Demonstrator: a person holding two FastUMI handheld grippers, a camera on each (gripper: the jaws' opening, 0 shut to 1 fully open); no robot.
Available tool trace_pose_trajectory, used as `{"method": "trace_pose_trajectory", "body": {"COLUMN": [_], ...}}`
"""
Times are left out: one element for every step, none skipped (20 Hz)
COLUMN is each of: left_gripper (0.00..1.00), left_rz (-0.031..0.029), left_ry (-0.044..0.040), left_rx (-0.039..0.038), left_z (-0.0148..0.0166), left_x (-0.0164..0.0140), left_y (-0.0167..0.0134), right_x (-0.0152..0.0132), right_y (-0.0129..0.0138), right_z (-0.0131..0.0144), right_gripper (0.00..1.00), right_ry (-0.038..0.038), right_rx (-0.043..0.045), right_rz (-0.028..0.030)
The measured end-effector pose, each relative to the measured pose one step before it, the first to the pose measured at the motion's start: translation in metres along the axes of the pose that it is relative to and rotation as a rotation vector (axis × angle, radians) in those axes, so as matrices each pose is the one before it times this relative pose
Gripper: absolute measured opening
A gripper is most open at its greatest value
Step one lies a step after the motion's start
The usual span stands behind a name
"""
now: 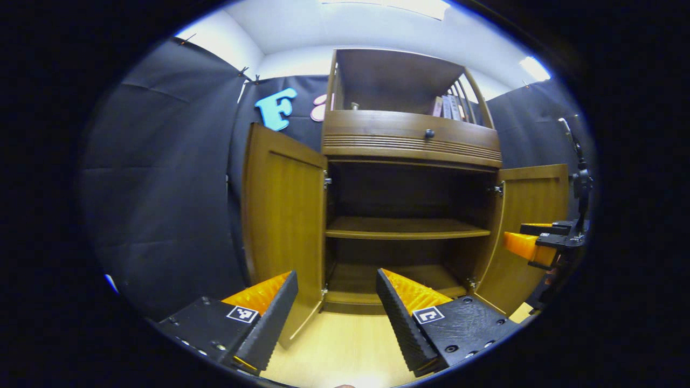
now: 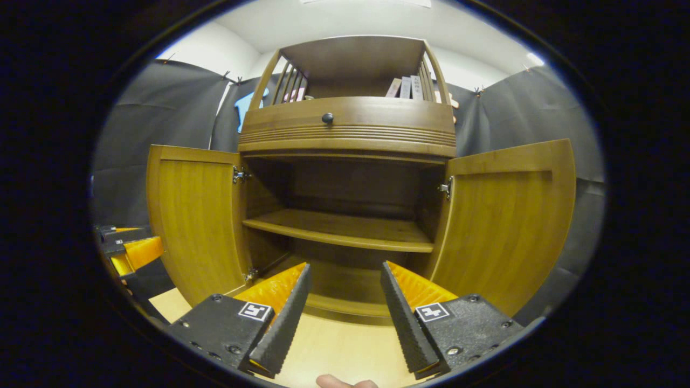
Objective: Open the right door of the double-door shoe cabinet with the right hand, and open the left door with the left hand.
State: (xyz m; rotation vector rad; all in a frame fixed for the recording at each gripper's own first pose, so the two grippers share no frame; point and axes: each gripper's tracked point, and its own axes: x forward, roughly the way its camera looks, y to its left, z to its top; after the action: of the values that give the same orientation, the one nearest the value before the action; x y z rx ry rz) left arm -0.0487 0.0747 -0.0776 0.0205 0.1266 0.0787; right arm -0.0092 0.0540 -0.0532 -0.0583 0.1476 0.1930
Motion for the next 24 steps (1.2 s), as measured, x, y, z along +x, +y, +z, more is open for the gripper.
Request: {"method": "trace_pose_trajectory", "body": {"left_gripper": [0.9,0.92,0.93,0.94,0.94,1.0,1.0,0.93,0.94,0.89,0.92,0.94,0.94,0.94,0.94,0.94,0.94,0.94,0.94,0.94,0.94,0.94,0.95,0.95], "left_rz": [-0.01319,-0.00831,-0.00986,-0.00928,-0.00867,-0.00627,-0.0082,-0.00466,0.00022,0.00197,0.00185,0.00242,0.00243,0.00516,0.00382,0.00453,0.00671,0.0069,0.00514,0.00433,0.00486,0.00818,0.00572,0.00576], "left_ry": [-0.00477,-0.01163,-0.01263,-0.01138,-0.00562,-0.00777,-0.00386,-0.00766,-0.0047,-0.0062,-0.00679,-0.00573,-0.00836,-0.00759,-0.00783,-0.00597,-0.00154,-0.00068,0.0006,-0.0035,-0.00195,-0.00083,-0.00287,-0.00329], "left_rx": [0.00727,0.0084,0.01165,0.01131,0.0138,0.00813,0.00501,0.00419,0.00257,0.0001,-0.0009,-0.00332,-0.00456,-0.0072,-0.00507,-0.00089,0.00414,0.00343,0.00195,-0.00075,-0.00024,0.00105,-0.00016,-0.00241], "left_z": [0.00262,0.00473,0.00543,0.00465,0.00271,0.00371,0.00225,0.0029,0.00246,0.00198,0.00244,0.00301,0.00457,0.00279,0.00269,0.00337,0.00111,0.00018,0.00086,0.00135,0.00179,0.00075,0.00076,0.00247], "left_x": [0.00042,0.00054,0.00127,0.00192,0.0009,0.00038,0.00114,0.00136,0.00104,-0.00044,0.00076,0.00192,0.00011,-0.00057,0.00025,0.00022,0.0004,-0.00077,0.00001,-0.00067,-0.0005,-0.00023,-0.00061,0.0009], "left_y": [-0.00912,-0.00688,-0.00694,-0.00712,-0.0058,-0.00496,-0.00547,-0.00435,-0.00274,-0.00204,0.00009,-0.00153,-0.001,0.0008,0.00028,0.00164,0.00141,0.00171,0.00165,0.0018,0.00117,0.00233,0.002,0.00139], "right_x": [-0.00156,-0.00108,-0.00232,-0.00021,-0.00151,-0.00128,-0.00003,0.00025,-0.00062,0.00064,0.00022,0.00087,0.00104,0.00048,0.00016,0.00079,0.00107,0.00158,0.00103,0.00278,-0.00008,0.00173,0.00157,-0.00028], "right_y": [-0.00365,-0.00257,-0.00161,-0.00321,-0.0019,-0.00218,-0.00203,-0.0014,-0.00205,0.00044,0.00047,0.00092,-0.00019,0.00151,0.00185,0.00253,0.00223,0.00064,0.00178,0.00235,0.00198,0.0011,0.00003,0.00111], "right_z": [0.0044,0.00463,0.00482,0.00242,0.00385,0.00433,0.00288,0.00254,0.00094,0.00061,0.00116,0.00073,0.00171,0.00099,0.0011,0.00076,0.00053,0.00021,0.00072,0.00047,0.00041,0.00129,0.00103,0.00011], "right_gripper": [0.86,0.86,0.86,0.86,0.87,0.92,0.92,0.92,0.92,0.89,0.89,0.89,0.89,0.92,0.89,0.89,0.89,0.89,0.92,0.89,0.89,0.89,0.89,0.89], "right_ry": [-0.01154,-0.01258,-0.01282,-0.01281,-0.01242,-0.01253,-0.01073,-0.0085,-0.00611,-0.00232,-0.00224,-0.00238,-0.00249,-0.00172,-0.0028,-0.00004,-0.00125,-0.0021,0.00025,0.0005,-0.0008,-0.00283,-0.00193,-0.00079], "right_rx": [0.00243,0.00495,0.00823,0.00815,0.00614,0.00194,-0.00002,0.00033,0.00148,0.00263,0.00086,-0.00246,-0.00138,0.00184,0.00175,-0.00023,-0.00137,-0.00065,0.00002,-0.0007,0.00044,-0.00033,0.00024,0.00019], "right_rz": [-0.01268,-0.00869,-0.00612,-0.00422,-0.00444,-0.00431,-0.00814,-0.00368,-0.00457,0.00273,0.00271,0.00483,-0.00007,0.00629,0.00844,0.00668,0.00731,0.003,0.00779,0.00405,0.00711,0.00368,0.00318,0.00509]}}
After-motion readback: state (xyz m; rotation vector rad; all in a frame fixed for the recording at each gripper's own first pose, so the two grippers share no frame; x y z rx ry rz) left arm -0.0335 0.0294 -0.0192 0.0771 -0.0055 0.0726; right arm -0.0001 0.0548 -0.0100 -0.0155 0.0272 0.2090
